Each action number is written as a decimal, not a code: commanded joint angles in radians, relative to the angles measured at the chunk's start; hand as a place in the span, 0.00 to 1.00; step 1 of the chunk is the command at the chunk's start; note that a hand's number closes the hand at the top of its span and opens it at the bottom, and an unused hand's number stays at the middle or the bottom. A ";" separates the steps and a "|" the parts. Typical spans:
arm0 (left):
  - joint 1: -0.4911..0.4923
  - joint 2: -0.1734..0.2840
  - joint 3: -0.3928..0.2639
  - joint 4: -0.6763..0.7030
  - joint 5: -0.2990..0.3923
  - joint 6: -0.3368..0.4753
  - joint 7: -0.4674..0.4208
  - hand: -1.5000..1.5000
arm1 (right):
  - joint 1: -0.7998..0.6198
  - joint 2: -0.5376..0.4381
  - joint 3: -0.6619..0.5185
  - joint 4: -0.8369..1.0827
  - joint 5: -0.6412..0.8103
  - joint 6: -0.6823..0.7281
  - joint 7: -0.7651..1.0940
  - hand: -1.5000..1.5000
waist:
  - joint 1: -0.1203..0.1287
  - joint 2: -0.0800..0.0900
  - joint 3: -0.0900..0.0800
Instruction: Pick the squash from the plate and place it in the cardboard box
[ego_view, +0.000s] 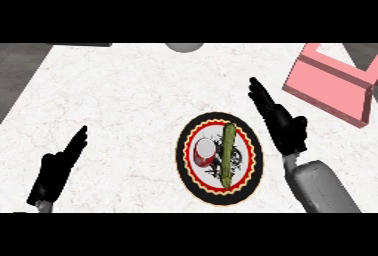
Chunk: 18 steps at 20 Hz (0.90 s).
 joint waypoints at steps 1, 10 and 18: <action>0.035 0.002 0.051 -0.096 0.026 0.029 0.025 0.50 | 0.025 0.016 0.013 -0.058 0.102 -0.109 -0.001 1.00 | -0.028 0.029 0.015; -0.019 -0.126 0.133 -0.054 0.059 0.206 0.004 0.50 | 0.236 -0.057 -0.023 -0.044 0.552 -0.658 0.175 1.00 | -0.109 0.009 0.010; -0.053 -0.131 0.140 -0.005 0.050 0.202 -0.004 0.50 | 0.431 -0.039 0.130 -0.251 1.066 -0.689 0.502 0.00 | -0.088 0.021 0.005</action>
